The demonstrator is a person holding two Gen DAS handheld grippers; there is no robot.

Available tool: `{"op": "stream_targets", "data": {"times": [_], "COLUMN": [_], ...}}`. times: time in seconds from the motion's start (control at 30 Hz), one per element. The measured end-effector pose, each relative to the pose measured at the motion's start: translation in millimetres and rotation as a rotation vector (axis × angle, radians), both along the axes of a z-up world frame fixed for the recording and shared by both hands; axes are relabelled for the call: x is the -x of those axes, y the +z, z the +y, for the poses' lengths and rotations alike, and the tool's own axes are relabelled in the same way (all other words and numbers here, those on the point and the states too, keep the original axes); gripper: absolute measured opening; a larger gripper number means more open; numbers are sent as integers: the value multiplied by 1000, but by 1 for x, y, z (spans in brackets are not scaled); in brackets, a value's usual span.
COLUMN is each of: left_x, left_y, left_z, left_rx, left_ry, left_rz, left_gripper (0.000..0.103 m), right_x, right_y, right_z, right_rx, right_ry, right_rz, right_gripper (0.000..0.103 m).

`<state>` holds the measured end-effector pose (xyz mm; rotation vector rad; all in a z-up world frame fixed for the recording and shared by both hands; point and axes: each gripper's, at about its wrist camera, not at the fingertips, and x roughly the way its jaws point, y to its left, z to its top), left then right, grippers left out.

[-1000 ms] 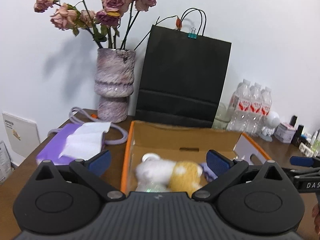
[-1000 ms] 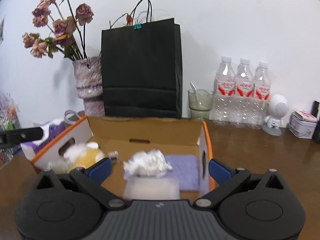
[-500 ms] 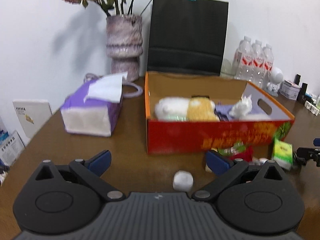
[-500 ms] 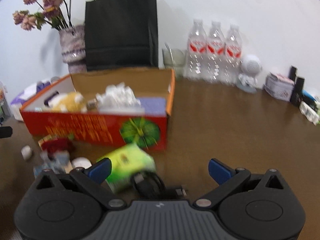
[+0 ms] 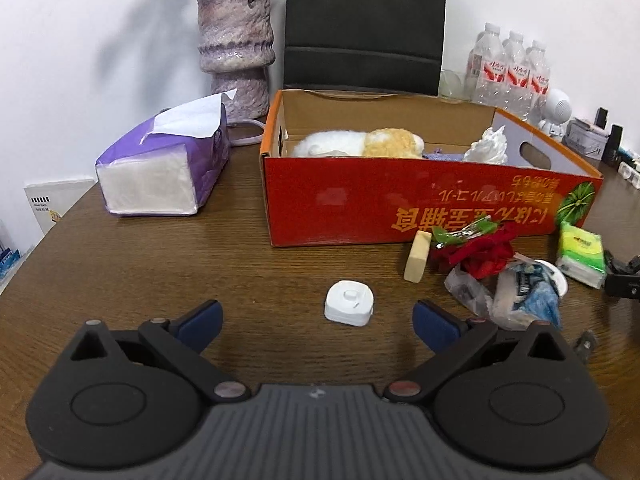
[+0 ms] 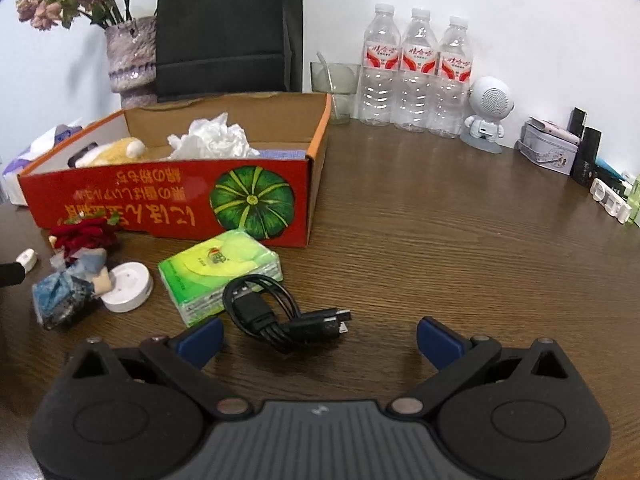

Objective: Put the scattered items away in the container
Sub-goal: 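Withdraw both grippers from the box toward the black cable and white lid, then grasp the black cable with the right gripper while the left gripper grasps the white lid, then carry the cable and white lid into the box and release both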

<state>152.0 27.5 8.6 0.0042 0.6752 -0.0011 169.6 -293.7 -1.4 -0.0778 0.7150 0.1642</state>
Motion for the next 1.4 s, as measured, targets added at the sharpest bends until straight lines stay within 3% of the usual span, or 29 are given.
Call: {"op": "stream_targets", "data": {"times": [0.1,0.27,0.4,0.47,0.53,0.73,1.13,1.4], "left_x": [-7,-12,-11,-10,-8,-3,14,21], "left_y": [-2,-3,-2,-1,-1,-1,1,17], "left_z": [-2,-5,-7,-8,-9,-10,-8,-10], "left_rx": [0,10,-1,-2,-4,8,35,56], "left_ry": [7,-11,0,-9,-16,-16,1,-20], "left_rz": [4,0,-16,-22,-28,-31,-42,-89], "left_gripper": [101,83,58,43,28,28,27,27], "right_x": [-4,-4,1,3,5,12,33,37], "right_y": [-1,-2,1,1,2,4,9,15], "right_z": [1,-1,3,6,6,11,17,13], "right_rx": [-5,-38,-41,-32,-42,-37,-26,-37], "right_ry": [-3,9,43,50,62,83,93,70], "right_rz": [-8,-20,-53,-60,-63,-72,-125,-156], "right_gripper": [101,92,58,56,43,28,27,27]}}
